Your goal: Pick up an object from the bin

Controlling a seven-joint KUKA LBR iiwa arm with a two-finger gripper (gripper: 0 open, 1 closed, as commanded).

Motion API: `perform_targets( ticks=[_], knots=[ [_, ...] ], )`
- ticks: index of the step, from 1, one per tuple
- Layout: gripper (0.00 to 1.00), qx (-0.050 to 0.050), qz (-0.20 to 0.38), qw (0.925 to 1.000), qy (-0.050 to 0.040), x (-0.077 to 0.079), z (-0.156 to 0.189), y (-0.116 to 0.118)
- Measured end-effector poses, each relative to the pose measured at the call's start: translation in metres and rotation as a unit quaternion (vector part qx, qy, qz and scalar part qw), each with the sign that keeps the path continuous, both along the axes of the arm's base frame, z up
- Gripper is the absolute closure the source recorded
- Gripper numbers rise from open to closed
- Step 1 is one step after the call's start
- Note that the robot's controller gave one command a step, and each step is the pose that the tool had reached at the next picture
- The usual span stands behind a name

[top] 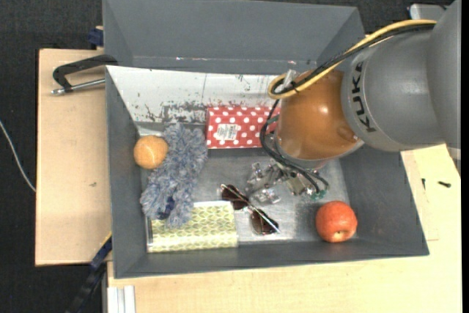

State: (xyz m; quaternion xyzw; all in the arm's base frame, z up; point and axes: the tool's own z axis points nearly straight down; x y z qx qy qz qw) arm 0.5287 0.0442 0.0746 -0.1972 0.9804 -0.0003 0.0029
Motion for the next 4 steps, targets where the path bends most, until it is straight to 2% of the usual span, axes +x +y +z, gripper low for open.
perform_targets(
  ticks=[1, 2, 3, 4],
  knots=[
    [1.00, 0.000, 0.000, 1.0000, 0.0000, 0.000, 0.000, 0.000],
    [1.00, 0.000, 0.007, 1.0000, 0.0044, 0.003, 0.039, 0.001],
    [1.00, 0.001, 0.000, 1.0000, 0.0024, -0.002, 0.099, -0.009],
    [0.00, 0.001, 0.009, 1.0000, 0.0020, 0.013, 0.044, 0.010]
  ],
)
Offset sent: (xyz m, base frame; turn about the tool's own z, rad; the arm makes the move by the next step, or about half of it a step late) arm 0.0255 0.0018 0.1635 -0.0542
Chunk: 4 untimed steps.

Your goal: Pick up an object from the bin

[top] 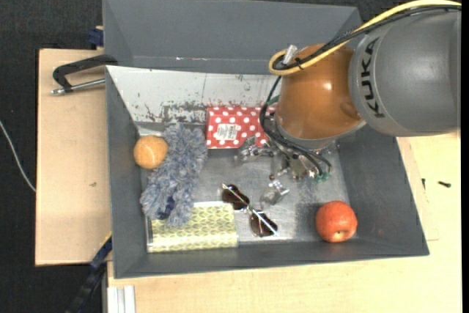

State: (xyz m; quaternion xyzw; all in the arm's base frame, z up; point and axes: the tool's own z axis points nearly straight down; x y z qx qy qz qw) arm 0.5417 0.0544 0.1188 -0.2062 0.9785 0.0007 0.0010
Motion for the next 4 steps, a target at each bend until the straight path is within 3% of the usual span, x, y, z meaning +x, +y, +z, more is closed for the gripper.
perform_targets(
  ticks=[1, 2, 3, 4],
  knots=[
    [0.00, 0.000, 0.001, 1.0000, 0.0001, 0.000, -0.001, 0.001],
    [1.00, -0.001, 0.066, 0.9978, -0.0042, -0.043, -0.045, 0.018],
    [1.00, -0.001, 0.066, 0.9978, -0.0045, -0.043, -0.045, 0.018],
    [1.00, 0.000, 0.095, 0.9955, -0.0007, -0.047, 0.005, 0.025]
  ],
)
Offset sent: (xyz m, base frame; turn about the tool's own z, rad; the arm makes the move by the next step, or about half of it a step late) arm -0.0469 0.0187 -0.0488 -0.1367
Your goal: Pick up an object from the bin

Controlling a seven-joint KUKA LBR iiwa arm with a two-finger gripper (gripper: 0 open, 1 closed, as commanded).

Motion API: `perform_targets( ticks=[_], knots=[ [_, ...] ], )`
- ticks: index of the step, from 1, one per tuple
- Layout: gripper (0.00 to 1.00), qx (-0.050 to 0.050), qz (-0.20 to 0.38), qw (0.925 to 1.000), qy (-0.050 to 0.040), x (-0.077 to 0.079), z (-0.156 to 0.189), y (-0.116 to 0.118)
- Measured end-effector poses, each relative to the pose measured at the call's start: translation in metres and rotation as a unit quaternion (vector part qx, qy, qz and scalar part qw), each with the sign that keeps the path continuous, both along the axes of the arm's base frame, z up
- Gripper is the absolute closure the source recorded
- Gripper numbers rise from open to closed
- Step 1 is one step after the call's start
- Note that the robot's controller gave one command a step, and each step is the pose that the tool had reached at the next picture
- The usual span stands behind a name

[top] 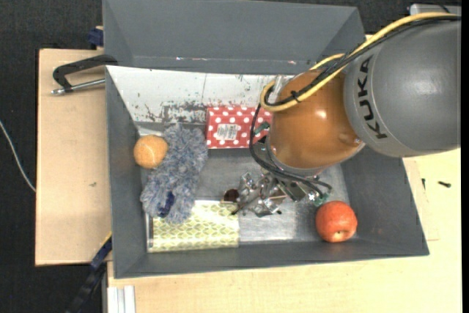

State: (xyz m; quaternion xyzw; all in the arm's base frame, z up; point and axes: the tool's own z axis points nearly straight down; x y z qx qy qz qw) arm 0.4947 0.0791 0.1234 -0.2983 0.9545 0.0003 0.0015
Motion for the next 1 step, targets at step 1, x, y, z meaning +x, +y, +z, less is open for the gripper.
perform_targets(
  ticks=[1],
  knots=[
    [1.00, 0.000, -0.023, 0.9997, -0.0009, 0.0012, 0.0926, 0.0092]
  ],
)
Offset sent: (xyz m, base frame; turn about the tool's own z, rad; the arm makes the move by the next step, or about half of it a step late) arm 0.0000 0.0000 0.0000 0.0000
